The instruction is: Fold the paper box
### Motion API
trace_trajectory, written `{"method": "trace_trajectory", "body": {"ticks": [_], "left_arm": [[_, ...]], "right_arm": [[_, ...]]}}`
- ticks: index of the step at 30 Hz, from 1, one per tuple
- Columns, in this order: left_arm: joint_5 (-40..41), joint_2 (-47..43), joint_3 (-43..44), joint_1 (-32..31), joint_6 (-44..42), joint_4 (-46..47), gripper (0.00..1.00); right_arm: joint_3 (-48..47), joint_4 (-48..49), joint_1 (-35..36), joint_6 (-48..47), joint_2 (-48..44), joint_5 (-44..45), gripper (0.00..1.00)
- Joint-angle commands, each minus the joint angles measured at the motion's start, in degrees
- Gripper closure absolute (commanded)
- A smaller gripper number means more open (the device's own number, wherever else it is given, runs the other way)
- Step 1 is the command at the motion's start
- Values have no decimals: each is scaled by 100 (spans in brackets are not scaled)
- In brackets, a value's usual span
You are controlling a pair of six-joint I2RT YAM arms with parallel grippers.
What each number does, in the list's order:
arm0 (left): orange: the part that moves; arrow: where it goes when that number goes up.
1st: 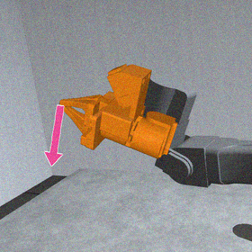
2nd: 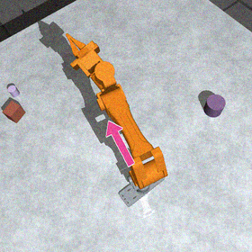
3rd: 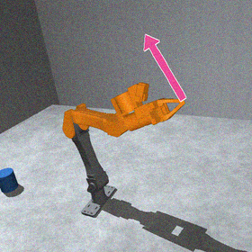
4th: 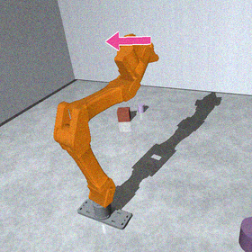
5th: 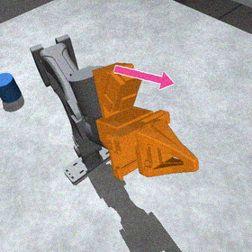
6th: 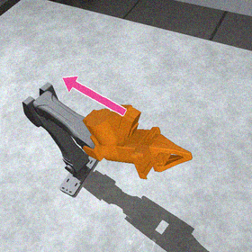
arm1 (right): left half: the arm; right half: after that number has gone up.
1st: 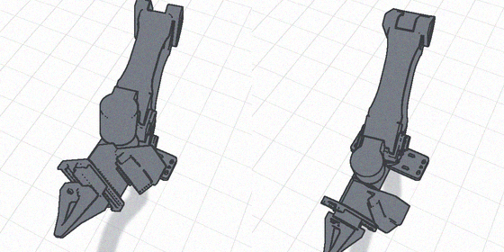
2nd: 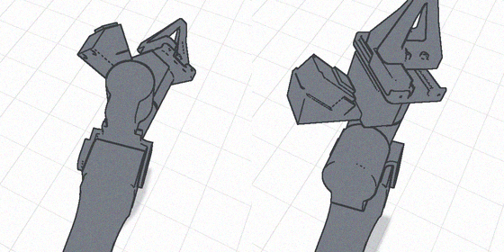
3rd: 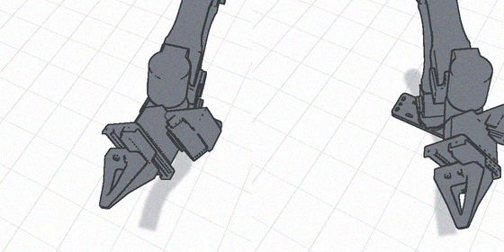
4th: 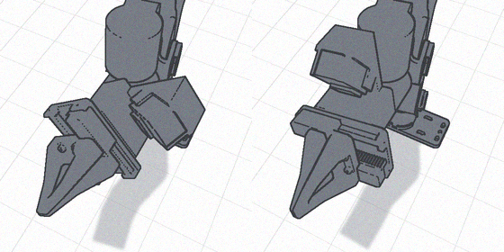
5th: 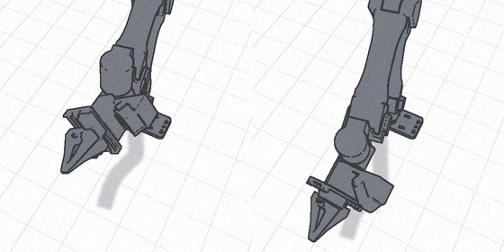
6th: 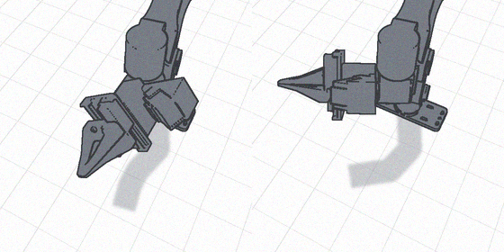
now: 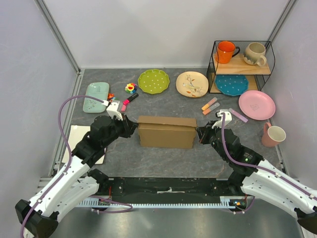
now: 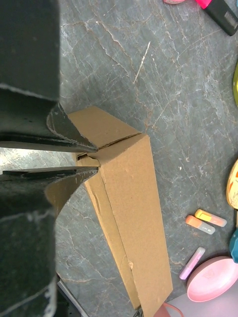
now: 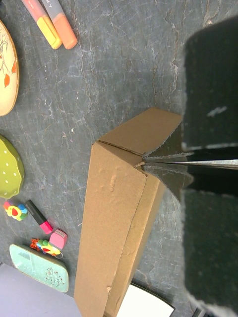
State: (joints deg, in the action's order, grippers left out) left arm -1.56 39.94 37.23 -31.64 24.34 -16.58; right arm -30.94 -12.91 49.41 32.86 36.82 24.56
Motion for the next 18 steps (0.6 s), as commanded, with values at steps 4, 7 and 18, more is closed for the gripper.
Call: {"method": "trace_trajectory", "body": {"ticks": [4,7,18], "left_arm": [[7,110,188,-27,-236,278,79],[7,163,231,-27,-228,287,80],[-63,198,83,-35,-193,489,98]], "right_arm": [[62,-757,16,-43,133,-30,100],[79,-757,16,-26,141,-21,100],[158,-748,16,27,115,-82,100]]}}
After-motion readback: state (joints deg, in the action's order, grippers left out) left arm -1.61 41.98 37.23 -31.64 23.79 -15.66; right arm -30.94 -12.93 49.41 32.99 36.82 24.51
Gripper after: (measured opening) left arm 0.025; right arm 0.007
